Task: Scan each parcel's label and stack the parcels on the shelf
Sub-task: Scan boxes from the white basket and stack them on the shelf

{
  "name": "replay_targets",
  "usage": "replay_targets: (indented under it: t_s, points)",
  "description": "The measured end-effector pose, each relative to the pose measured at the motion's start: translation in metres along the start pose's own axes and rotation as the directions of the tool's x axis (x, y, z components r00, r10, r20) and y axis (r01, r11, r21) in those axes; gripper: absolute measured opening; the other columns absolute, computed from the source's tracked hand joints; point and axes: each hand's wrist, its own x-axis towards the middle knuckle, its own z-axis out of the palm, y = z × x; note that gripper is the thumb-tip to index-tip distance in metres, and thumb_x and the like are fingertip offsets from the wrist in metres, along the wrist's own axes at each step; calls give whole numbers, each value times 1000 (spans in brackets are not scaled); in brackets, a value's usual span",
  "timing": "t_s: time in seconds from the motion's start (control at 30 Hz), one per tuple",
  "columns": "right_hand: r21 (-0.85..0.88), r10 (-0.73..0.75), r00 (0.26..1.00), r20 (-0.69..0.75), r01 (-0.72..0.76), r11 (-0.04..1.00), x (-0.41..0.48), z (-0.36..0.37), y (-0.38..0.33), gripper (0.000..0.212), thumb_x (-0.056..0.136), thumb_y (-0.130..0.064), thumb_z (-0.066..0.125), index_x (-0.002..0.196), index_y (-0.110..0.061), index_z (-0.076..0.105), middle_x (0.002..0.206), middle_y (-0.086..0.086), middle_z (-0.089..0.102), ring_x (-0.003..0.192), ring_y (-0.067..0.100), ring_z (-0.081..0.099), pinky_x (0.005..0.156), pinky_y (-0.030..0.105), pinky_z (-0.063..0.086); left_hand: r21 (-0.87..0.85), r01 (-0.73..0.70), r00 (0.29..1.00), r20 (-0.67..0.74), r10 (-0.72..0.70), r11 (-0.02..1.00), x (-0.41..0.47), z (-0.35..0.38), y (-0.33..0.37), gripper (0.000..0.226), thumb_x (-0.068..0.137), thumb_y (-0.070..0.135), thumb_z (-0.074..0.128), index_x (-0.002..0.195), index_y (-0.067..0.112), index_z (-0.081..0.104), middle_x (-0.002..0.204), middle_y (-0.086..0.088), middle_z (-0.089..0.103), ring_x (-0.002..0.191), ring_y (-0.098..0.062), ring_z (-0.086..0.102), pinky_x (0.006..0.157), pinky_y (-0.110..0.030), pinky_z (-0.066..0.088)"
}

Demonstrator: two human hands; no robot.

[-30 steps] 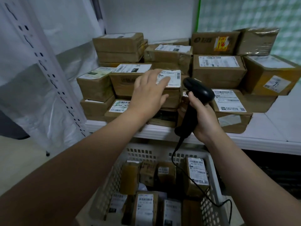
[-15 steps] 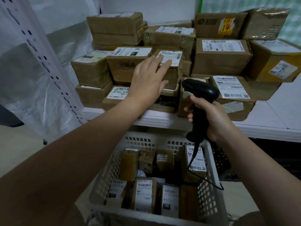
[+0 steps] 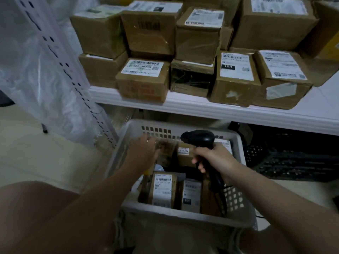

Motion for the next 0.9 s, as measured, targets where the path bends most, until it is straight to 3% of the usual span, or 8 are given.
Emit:
replay_targets:
  t_s: [0.1, 0.2, 0.33, 0.47, 0.6, 0.73, 0.83, 0.9]
  points:
    - [-21, 74, 996, -45, -75, 997, 25, 10, 22, 11, 89, -15, 68, 91, -5, 66, 70, 14, 63, 44, 15, 51, 46, 26, 43, -62, 154, 987, 46, -152, 986, -2, 25, -12, 33, 71, 26, 81, 98, 14, 66, 97, -6, 66, 86, -12, 62, 73, -20, 49]
    - [-32, 122, 989, -84, -125, 992, 48, 20, 34, 13, 89, -15, 67, 88, -2, 66, 70, 15, 63, 45, 17, 50, 45, 26, 43, -134, 374, 920, 179, -349, 918, 6, 55, -30, 58, 89, 38, 60, 137, 16, 36, 136, -18, 44, 118, -27, 48, 92, -36, 45]
    - [-21, 164, 983, -86, -166, 986, 70, 30, 38, 19, 90, -15, 67, 97, 2, 66, 73, 15, 63, 48, 17, 50, 45, 25, 43, -60, 444, 864, 294, -409, 894, 30, 88, -41, 85, 85, 56, 59, 150, 32, 9, 154, -25, 10, 139, -46, 18, 109, -53, 27]
    - [-12, 188, 979, -83, -190, 982, 86, 36, 38, 18, 90, -18, 67, 95, 0, 67, 73, 13, 63, 49, 15, 51, 46, 24, 45, -172, 590, 771, 411, -487, 789, 46, 117, -44, 91, 72, 70, 61, 143, 29, 22, 145, -19, 35, 127, -41, 41, 102, -51, 38]
    - [-21, 192, 978, -80, -194, 981, 92, 41, 38, 14, 90, -17, 67, 93, -4, 67, 72, 12, 62, 50, 16, 51, 48, 25, 45, -324, 608, 787, 364, -497, 725, 52, 113, -49, 51, 84, 38, 69, 123, 24, 39, 114, -7, 52, 98, -18, 52, 82, -15, 40]
    - [-45, 192, 980, -60, -195, 980, 85, 43, 36, 10, 90, -16, 67, 89, -7, 66, 71, 11, 62, 49, 15, 50, 48, 25, 45, -535, 618, 780, 328, -533, 575, 43, 88, -62, 61, 80, 32, 72, 130, 17, 41, 110, 0, 52, 102, -24, 54, 85, -35, 42]
    - [-44, 150, 988, -43, -152, 987, 73, 46, 28, 9, 90, -16, 66, 88, -7, 65, 71, 11, 62, 50, 15, 51, 48, 25, 45, -677, 581, 803, 388, -452, 452, 25, 54, -55, 23, 86, 20, 67, 99, 26, 48, 96, 3, 51, 103, -26, 54, 83, -36, 43]
    - [-37, 108, 993, -42, -109, 993, 60, 47, 21, 11, 90, -16, 66, 85, -6, 65, 70, 11, 62, 51, 15, 52, 47, 24, 45, -736, 527, 849, 431, -307, 424, 12, 23, -39, 28, 88, 16, 65, 88, 32, 42, 93, 7, 48, 91, -16, 54, 73, -29, 43]
